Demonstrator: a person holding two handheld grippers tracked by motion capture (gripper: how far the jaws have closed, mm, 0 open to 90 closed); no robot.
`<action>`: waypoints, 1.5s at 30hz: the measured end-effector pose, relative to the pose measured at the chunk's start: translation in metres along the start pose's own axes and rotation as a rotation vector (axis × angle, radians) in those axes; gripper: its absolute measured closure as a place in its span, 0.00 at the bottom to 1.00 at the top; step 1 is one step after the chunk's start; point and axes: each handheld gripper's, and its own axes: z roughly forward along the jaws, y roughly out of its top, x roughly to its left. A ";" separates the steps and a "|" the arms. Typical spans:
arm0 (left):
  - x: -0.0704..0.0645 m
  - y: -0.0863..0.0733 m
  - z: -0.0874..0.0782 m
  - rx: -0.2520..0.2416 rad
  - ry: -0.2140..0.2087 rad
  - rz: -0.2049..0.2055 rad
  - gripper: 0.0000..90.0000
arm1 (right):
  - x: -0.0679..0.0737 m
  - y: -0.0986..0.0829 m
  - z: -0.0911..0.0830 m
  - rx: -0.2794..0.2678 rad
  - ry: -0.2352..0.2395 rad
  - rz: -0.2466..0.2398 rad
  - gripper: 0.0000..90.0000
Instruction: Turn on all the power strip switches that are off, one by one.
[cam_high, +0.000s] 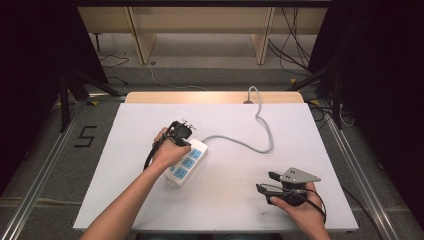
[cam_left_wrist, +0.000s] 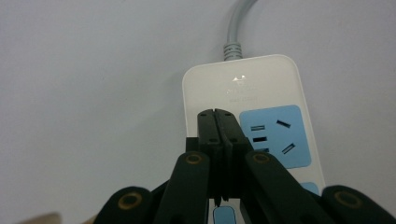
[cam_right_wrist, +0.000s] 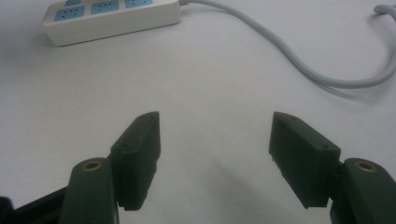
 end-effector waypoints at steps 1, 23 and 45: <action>0.000 0.000 0.000 0.005 -0.004 0.001 0.99 | 0.000 0.000 0.000 0.000 0.000 0.000 0.39; 0.000 0.002 0.002 0.023 -0.013 -0.014 1.00 | 0.001 0.000 0.000 0.001 0.004 -0.005 0.39; -0.002 0.005 0.004 0.042 -0.001 0.001 1.00 | 0.002 0.000 0.000 -0.001 0.005 -0.008 0.39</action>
